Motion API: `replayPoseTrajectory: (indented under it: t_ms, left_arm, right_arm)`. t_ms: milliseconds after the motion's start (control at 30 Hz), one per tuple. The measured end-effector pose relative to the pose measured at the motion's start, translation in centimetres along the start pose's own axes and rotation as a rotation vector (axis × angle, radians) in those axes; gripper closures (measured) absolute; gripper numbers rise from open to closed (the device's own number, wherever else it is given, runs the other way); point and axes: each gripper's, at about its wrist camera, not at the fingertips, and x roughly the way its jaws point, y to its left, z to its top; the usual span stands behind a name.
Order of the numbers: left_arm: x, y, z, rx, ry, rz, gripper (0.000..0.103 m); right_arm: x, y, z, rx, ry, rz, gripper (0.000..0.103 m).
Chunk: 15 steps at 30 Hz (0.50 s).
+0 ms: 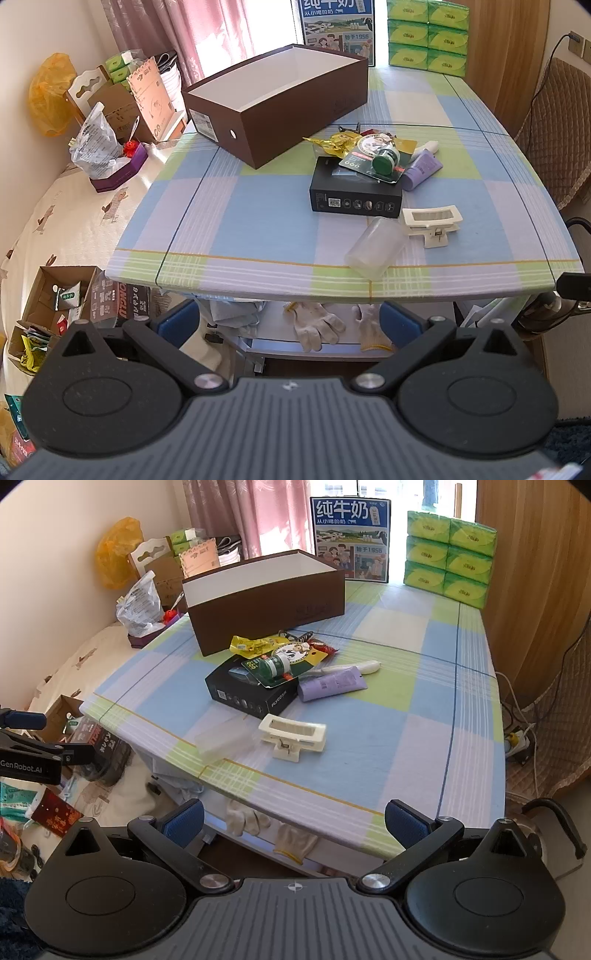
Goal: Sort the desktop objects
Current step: 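Move the left tool toward the clear cup while the right tool approaches the white clip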
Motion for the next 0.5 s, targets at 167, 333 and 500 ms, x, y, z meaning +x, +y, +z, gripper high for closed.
replayPoseTrajectory:
  t_ms: [167, 333, 500]
  left_arm:
    - [0.01, -0.03, 0.08, 0.000, 0.001, 0.000, 0.001]
    - [0.03, -0.19, 0.17, -0.004, 0.000, 0.000, 0.001]
    - [0.13, -0.80, 0.45, -0.008, -0.001, 0.004, 0.001]
  right_arm:
    - [0.10, -0.30, 0.17, -0.001, -0.001, 0.005, 0.002]
    - [-0.07, -0.58, 0.30, -0.005, -0.005, 0.012, 0.002]
    - [-0.01, -0.99, 0.53, -0.011, -0.009, 0.017, 0.002]
